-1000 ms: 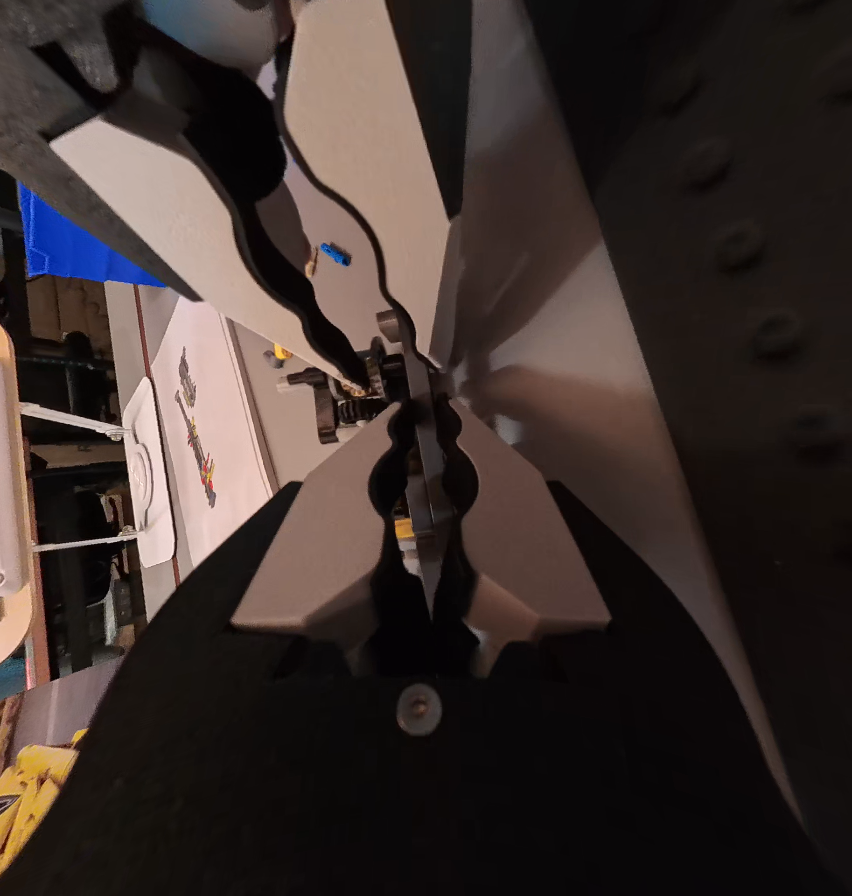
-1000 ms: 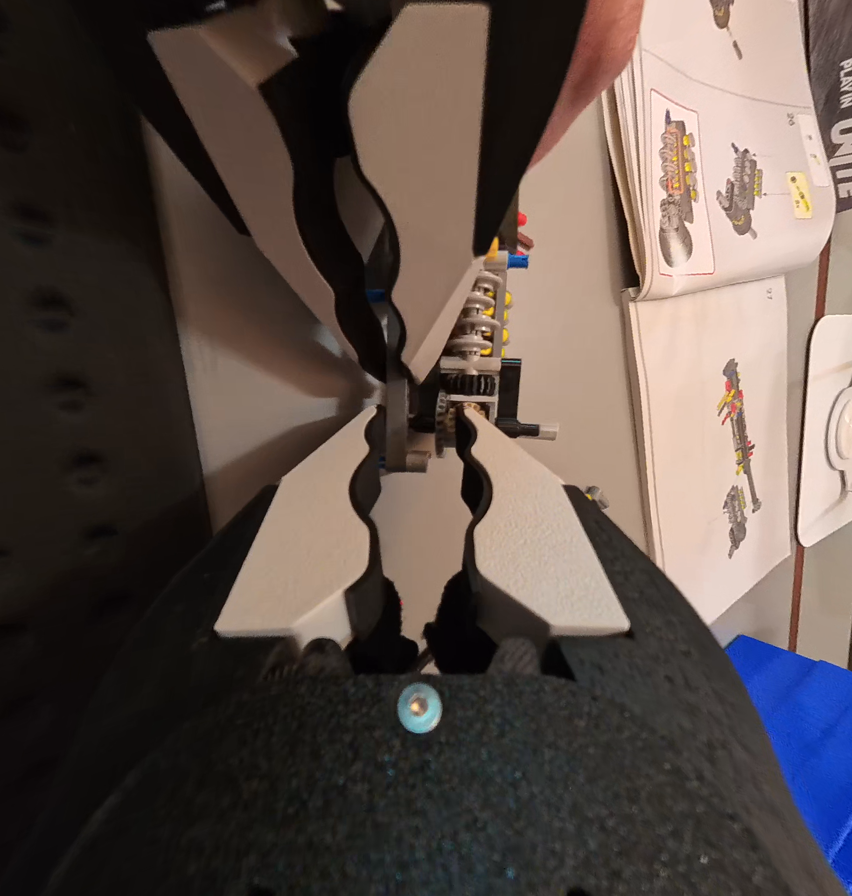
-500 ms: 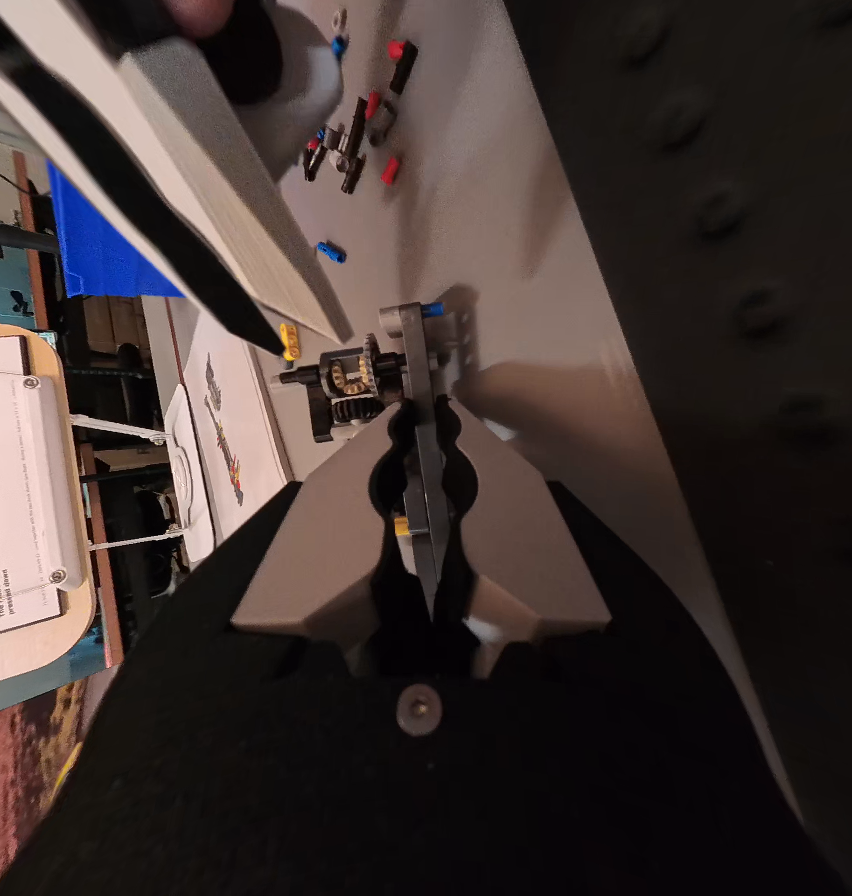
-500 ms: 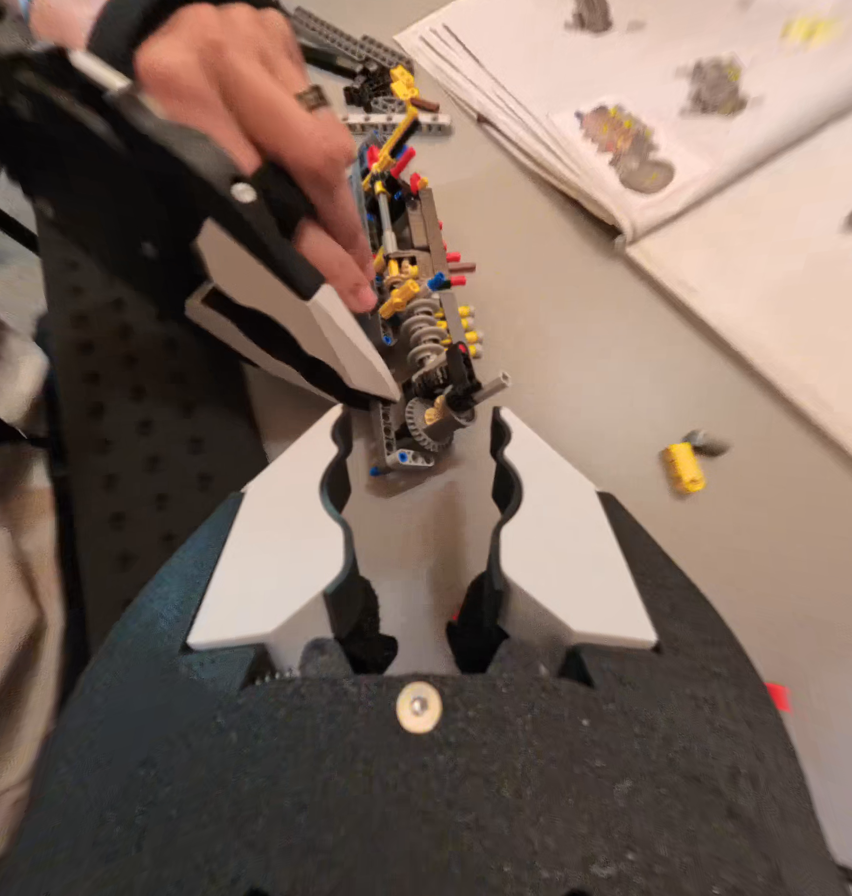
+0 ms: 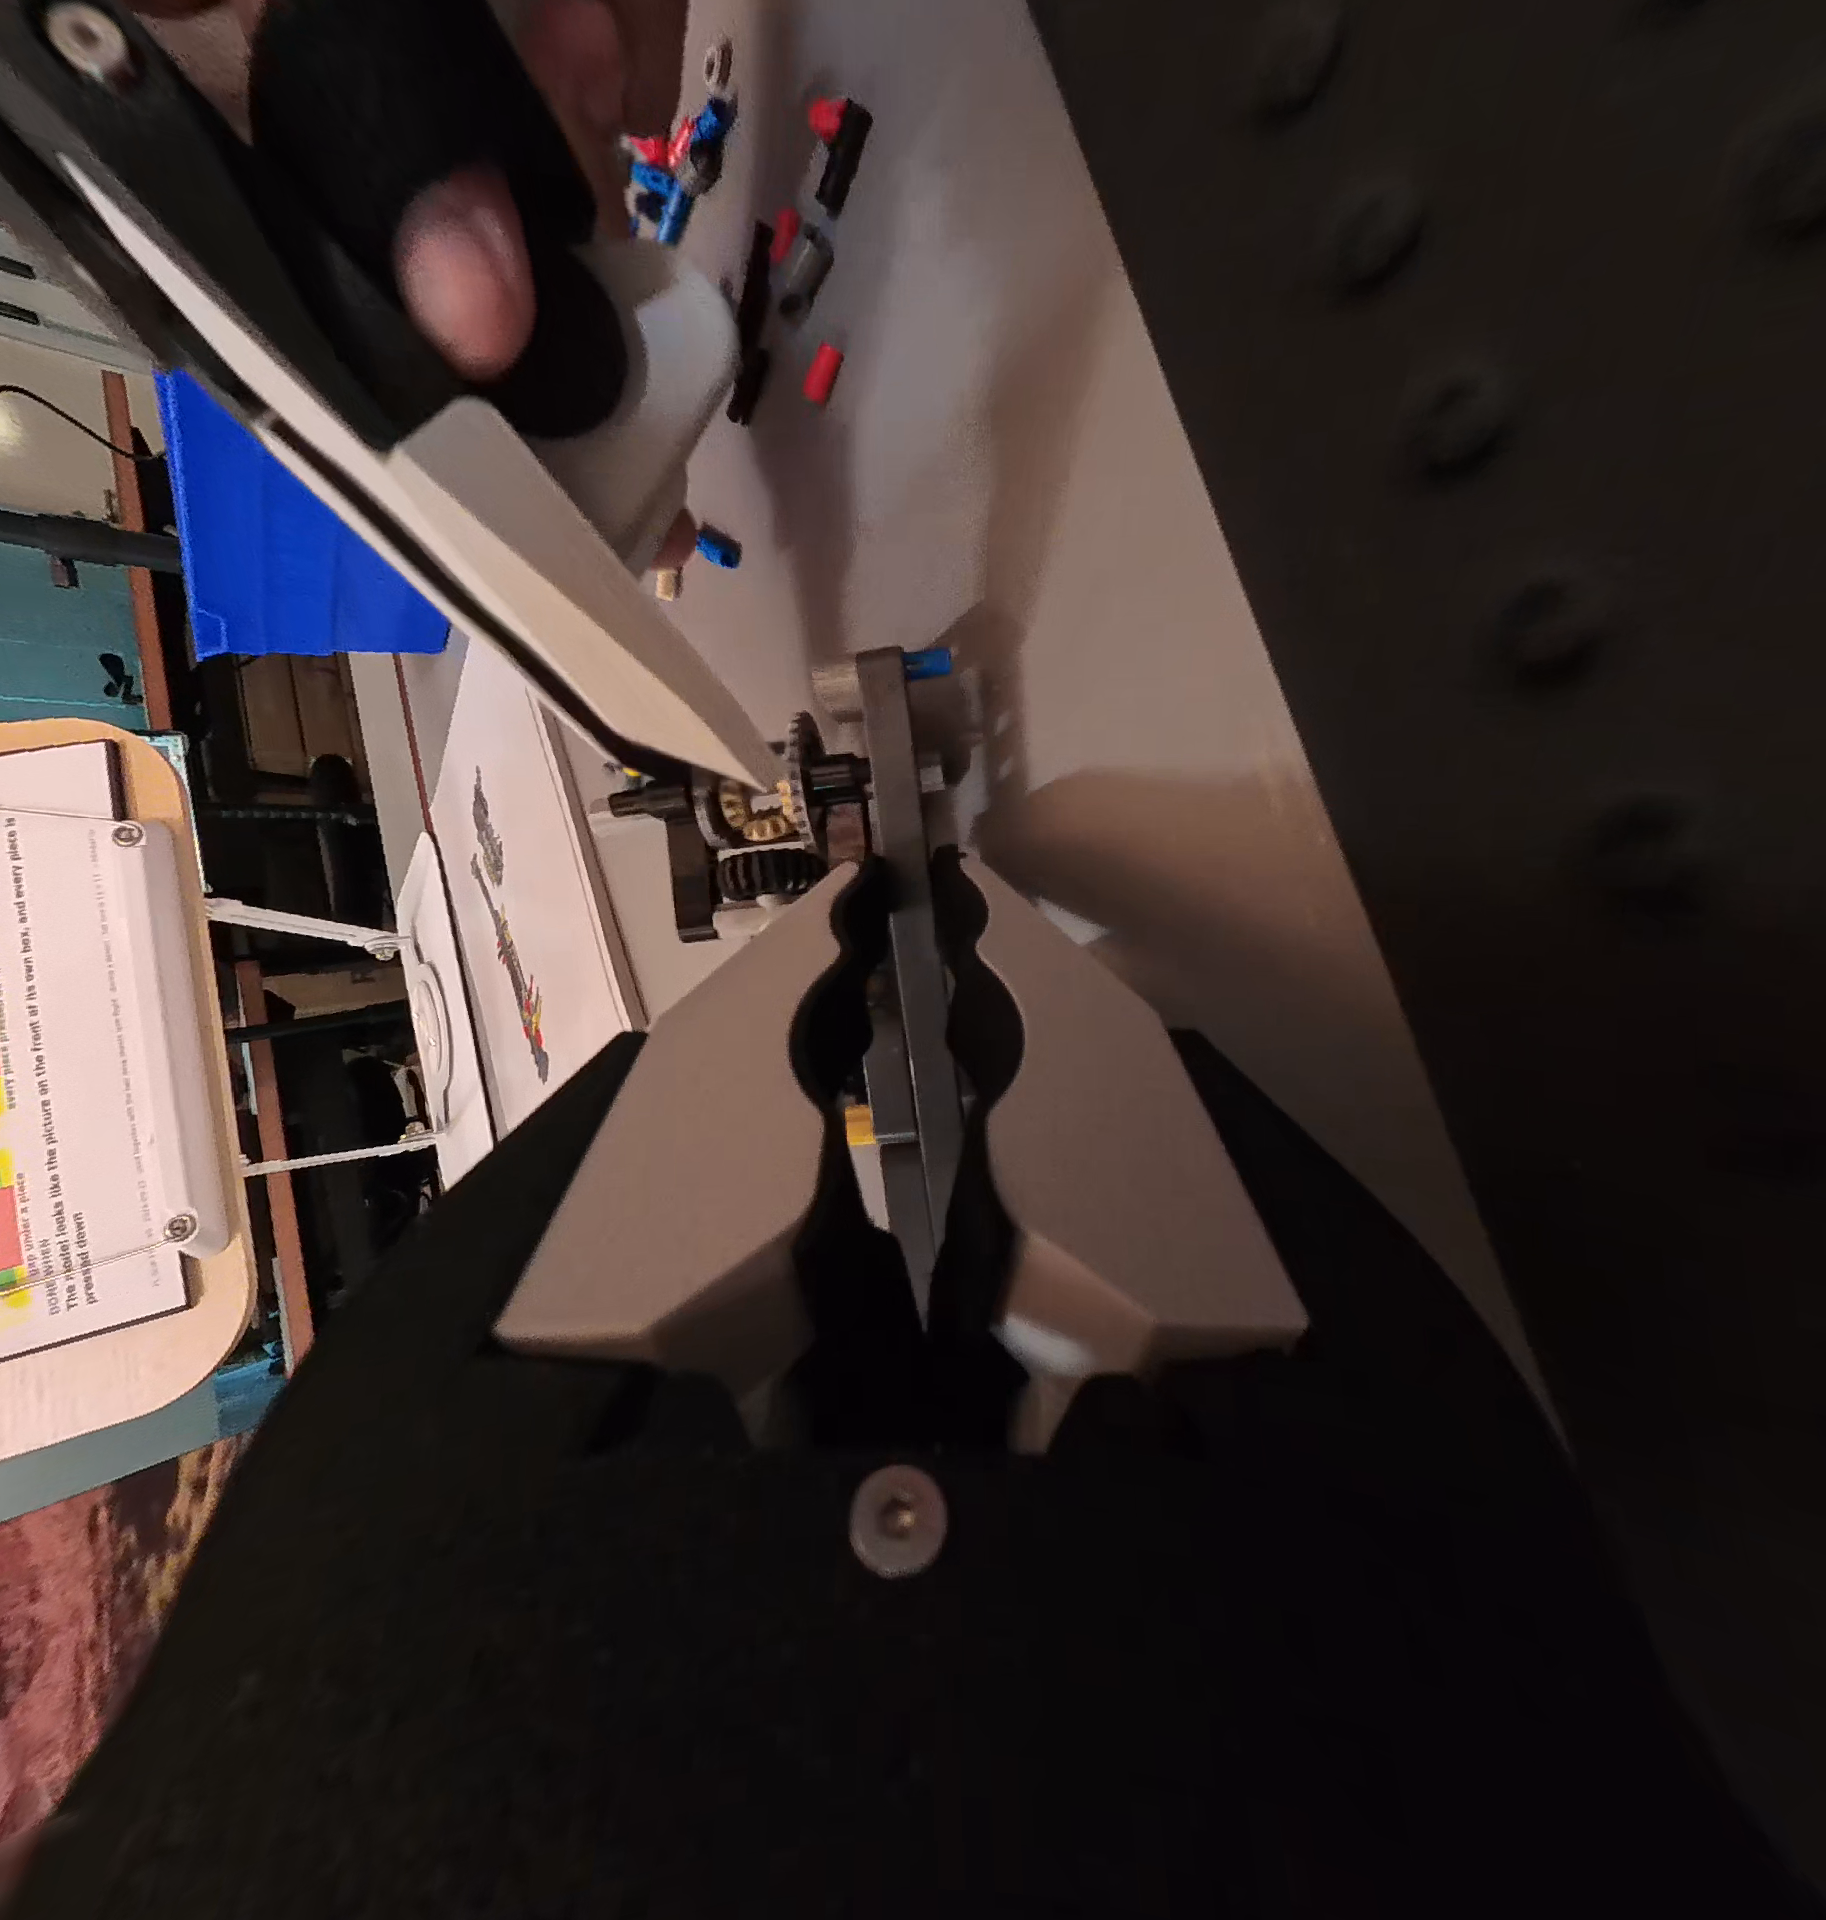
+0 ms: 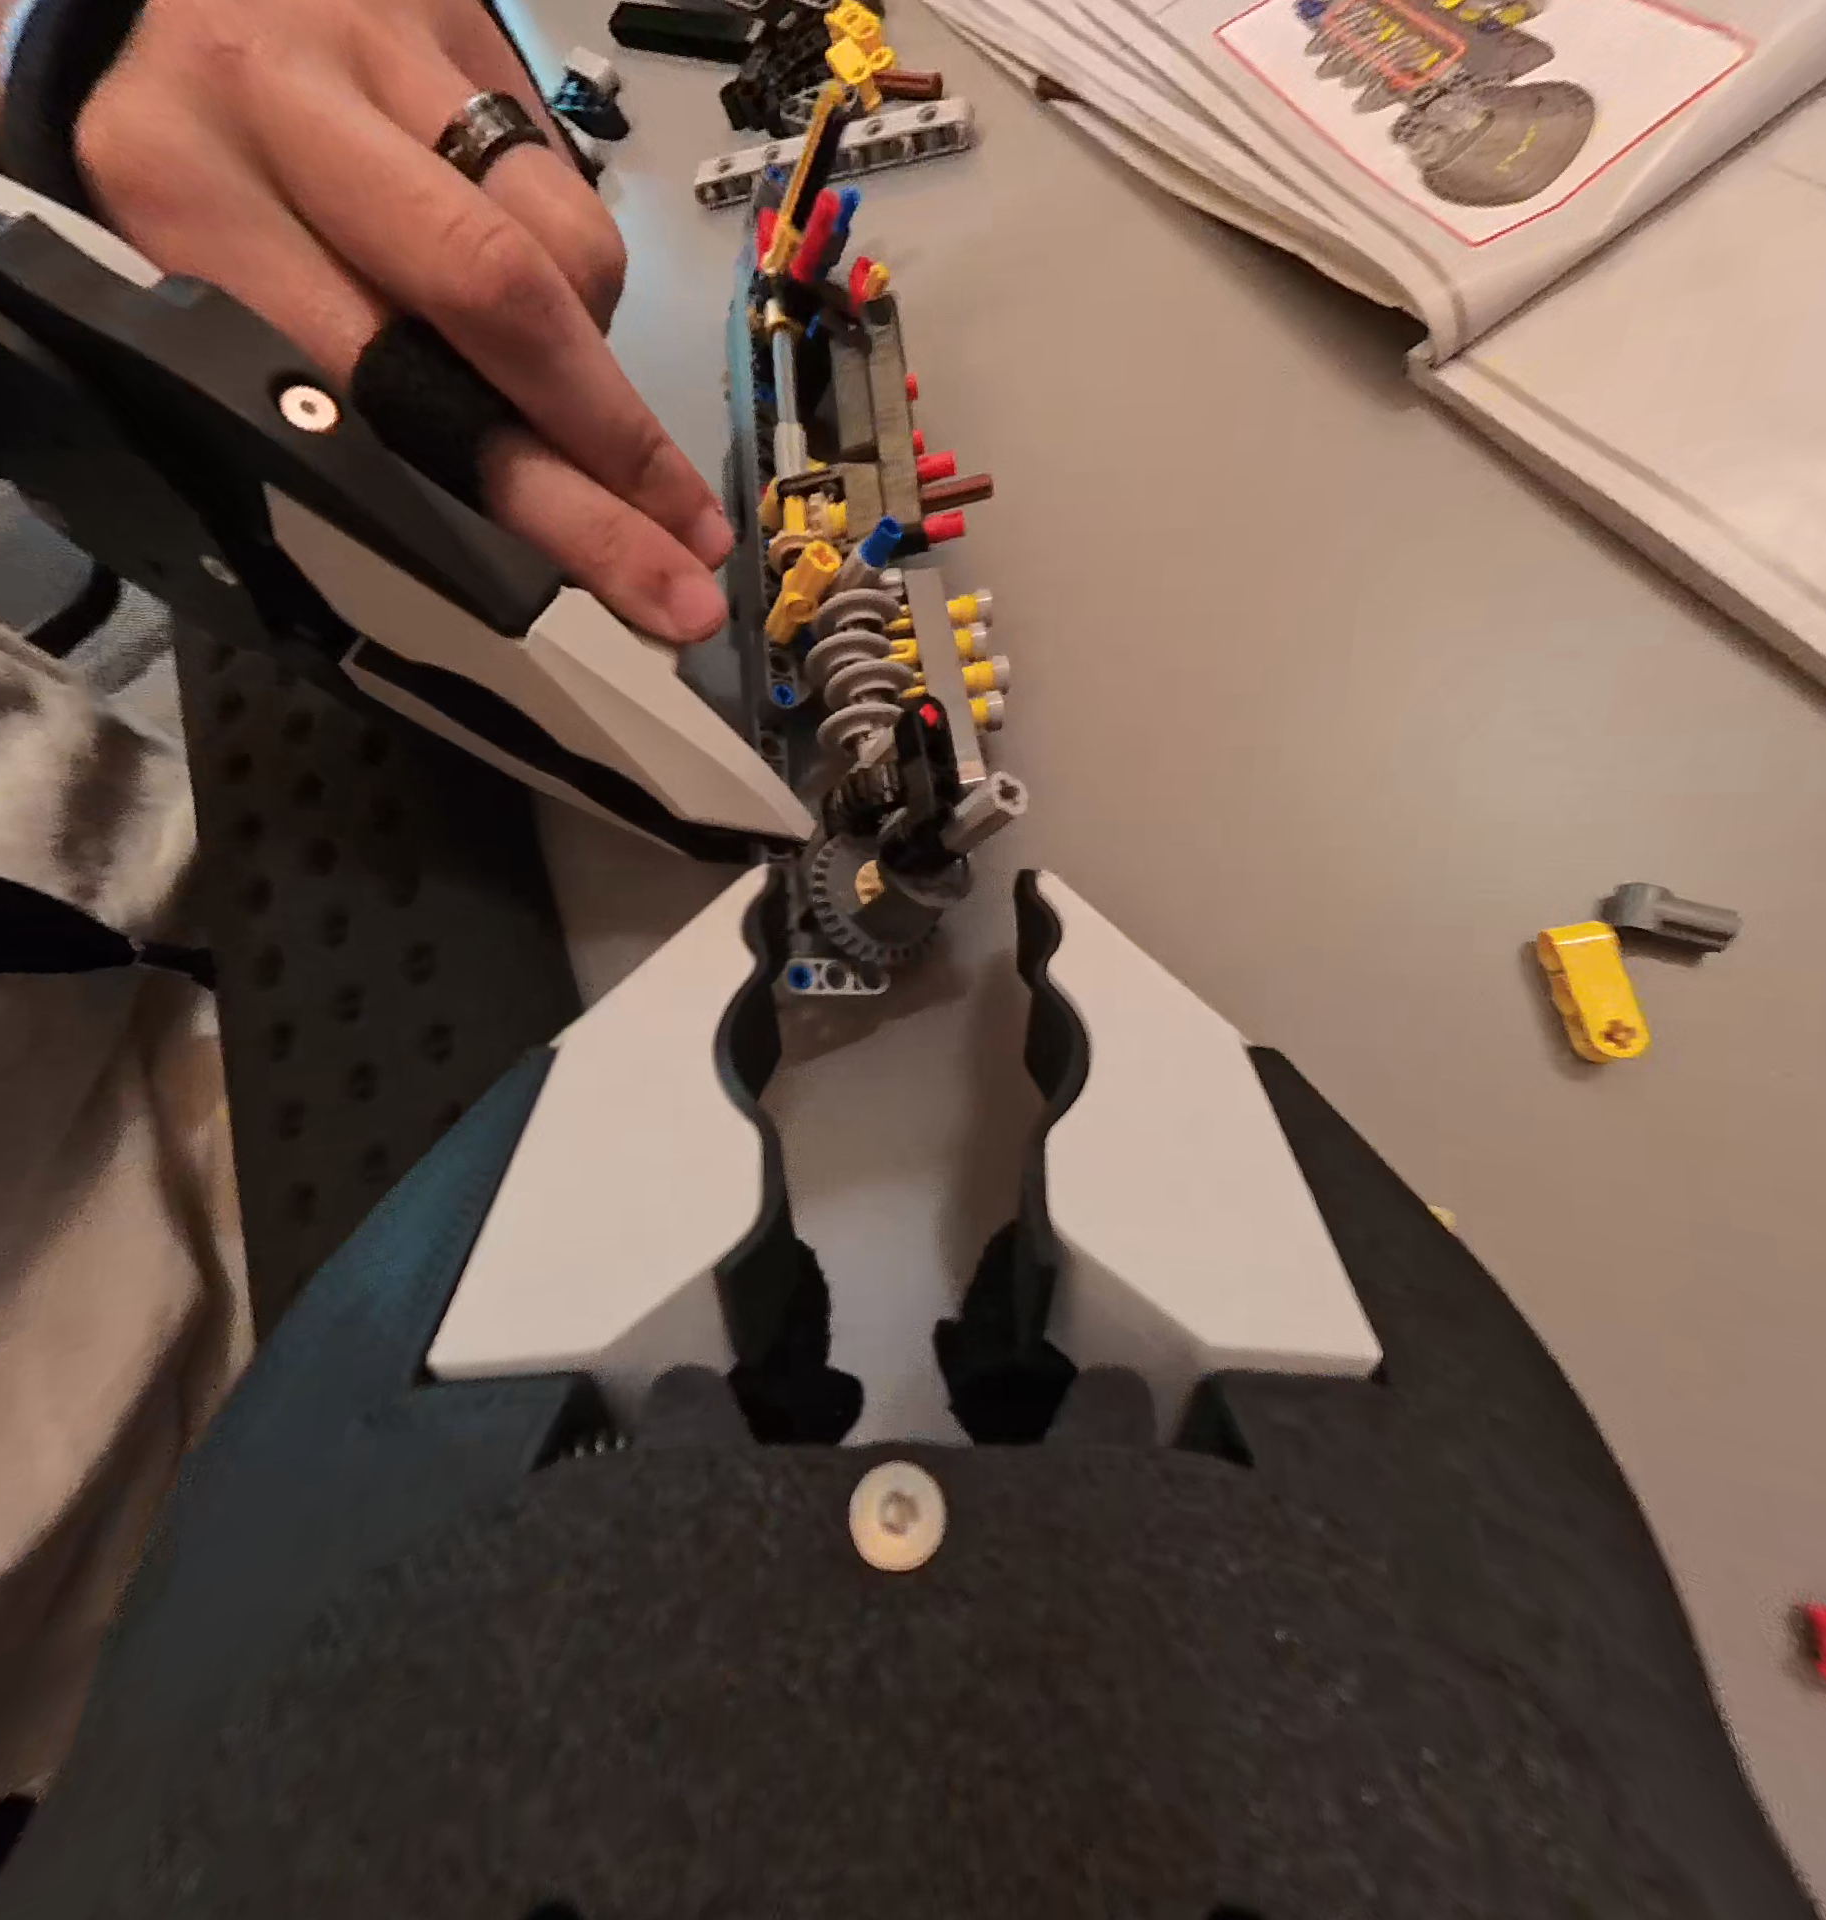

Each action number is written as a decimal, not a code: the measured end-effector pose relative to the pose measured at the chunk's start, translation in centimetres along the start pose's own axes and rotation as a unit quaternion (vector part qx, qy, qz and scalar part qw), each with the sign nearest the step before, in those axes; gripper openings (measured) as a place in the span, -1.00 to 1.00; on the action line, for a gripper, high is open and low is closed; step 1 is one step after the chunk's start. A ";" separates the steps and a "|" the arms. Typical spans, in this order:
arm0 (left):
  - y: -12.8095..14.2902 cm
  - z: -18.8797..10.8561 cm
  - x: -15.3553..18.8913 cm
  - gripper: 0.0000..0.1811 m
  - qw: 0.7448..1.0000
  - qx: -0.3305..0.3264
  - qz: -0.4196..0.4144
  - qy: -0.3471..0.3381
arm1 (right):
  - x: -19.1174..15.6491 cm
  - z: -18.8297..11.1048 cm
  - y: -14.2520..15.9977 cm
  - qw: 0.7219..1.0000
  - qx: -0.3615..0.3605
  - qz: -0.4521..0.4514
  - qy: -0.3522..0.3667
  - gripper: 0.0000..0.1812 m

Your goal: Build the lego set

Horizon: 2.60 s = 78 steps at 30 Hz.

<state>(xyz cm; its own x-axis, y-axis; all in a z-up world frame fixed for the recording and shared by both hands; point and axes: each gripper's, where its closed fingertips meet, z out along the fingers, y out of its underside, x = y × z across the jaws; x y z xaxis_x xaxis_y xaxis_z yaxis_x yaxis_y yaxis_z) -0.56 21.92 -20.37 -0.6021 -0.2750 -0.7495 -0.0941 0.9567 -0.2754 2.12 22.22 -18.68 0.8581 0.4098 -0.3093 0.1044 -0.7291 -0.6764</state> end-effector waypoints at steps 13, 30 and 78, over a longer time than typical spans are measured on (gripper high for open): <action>0.2 0.0 0.1 -0.92 1.000 -0.011 -0.002 0.009 | -0.7 1.2 0.3 0.994 -0.034 0.094 -0.049 -0.66; 0.8 0.7 -0.4 -0.92 0.992 -0.023 -0.122 0.022 | 0.2 1.2 0.6 0.992 -0.015 0.125 -0.010 -0.67; -1.1 -2.2 -7.3 -0.67 0.966 0.114 -0.186 -0.139 | -1.7 -2.9 -4.4 0.966 0.240 -0.006 -0.098 -0.37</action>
<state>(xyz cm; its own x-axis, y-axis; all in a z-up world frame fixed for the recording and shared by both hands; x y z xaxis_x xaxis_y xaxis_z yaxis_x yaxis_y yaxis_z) 2.18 23.05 -13.25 -0.3205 -0.6416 -0.6968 -0.0678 0.7493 -0.6588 1.64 23.14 -13.22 0.7416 0.5467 -0.3886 -0.1721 -0.4049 -0.8980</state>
